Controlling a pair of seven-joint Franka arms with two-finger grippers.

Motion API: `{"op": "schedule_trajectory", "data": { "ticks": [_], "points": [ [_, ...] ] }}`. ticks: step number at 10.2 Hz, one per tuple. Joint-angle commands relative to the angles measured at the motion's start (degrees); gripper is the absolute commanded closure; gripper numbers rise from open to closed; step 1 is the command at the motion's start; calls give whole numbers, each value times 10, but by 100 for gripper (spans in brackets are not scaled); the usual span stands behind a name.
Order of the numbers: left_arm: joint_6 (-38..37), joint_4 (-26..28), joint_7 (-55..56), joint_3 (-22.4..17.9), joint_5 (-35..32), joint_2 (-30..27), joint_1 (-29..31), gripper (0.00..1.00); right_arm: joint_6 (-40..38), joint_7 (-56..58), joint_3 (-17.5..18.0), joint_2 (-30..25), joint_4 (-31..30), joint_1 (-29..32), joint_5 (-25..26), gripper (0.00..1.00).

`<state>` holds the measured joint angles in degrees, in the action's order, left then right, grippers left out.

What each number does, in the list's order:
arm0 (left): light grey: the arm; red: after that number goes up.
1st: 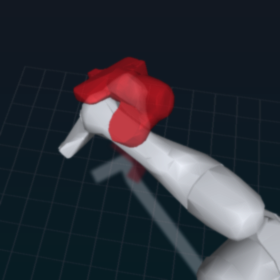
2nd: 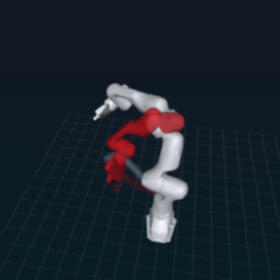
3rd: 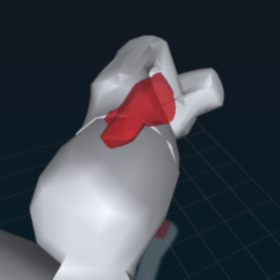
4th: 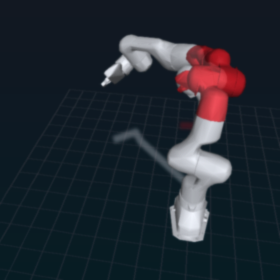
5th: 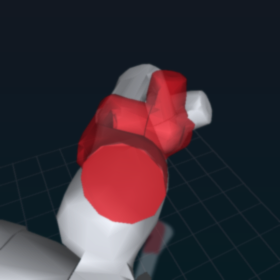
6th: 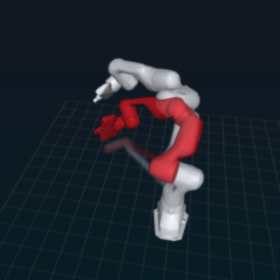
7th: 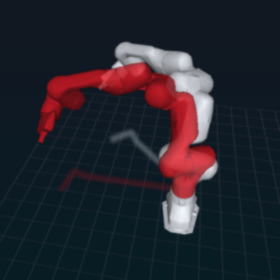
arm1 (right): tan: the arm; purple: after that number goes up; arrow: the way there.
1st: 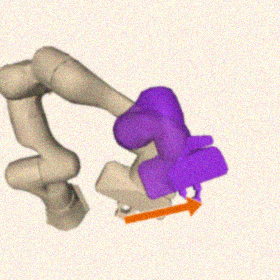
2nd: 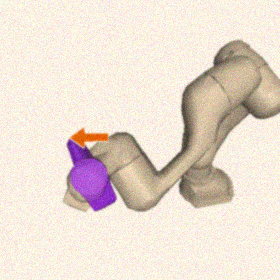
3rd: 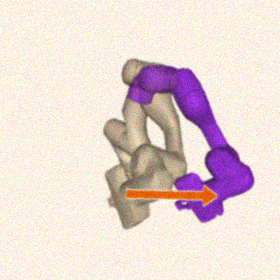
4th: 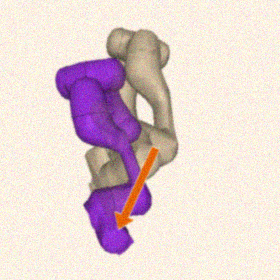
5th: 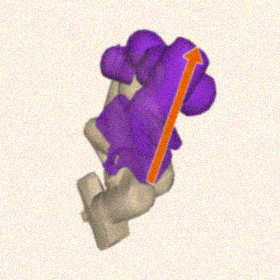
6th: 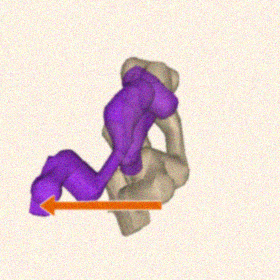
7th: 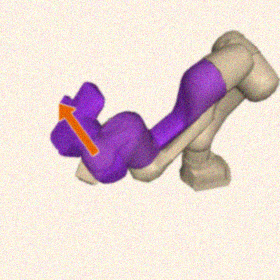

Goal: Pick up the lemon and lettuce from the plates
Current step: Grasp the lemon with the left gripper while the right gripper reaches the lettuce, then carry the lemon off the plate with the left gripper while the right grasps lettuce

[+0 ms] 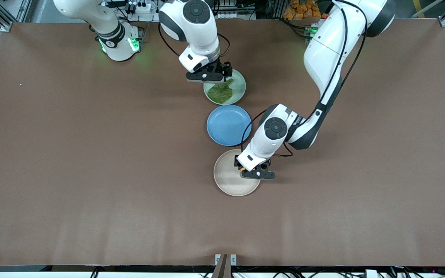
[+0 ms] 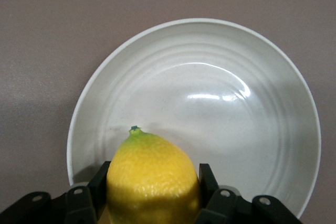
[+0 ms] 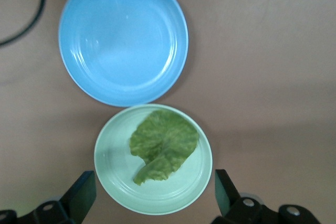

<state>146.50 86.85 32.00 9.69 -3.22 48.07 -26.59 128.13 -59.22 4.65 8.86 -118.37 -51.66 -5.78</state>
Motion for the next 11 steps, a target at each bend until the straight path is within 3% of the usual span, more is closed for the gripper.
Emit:
{"op": "schedule_trajectory", "data": {
  "ticks": [1,4,6,9,11],
  "points": [
    [6,-6,23,-9,-17,1,-11,100,42,-53,-5,20,-16,-36,-11,0],
    [-9,-6,25,-9,-15,-46,1,100,73,-91,-6,70,-14,-72,-11,0],
    [-75,-7,19,-8,-16,-111,33,100,90,-93,-6,99,-13,-78,-10,0],
    [-159,-5,-35,0,-10,-169,125,100,124,-106,-7,138,-2,-80,-9,0],
    [-199,-4,-156,-2,1,-168,196,100,128,-107,-8,158,10,-91,-7,0]
  ]
}}
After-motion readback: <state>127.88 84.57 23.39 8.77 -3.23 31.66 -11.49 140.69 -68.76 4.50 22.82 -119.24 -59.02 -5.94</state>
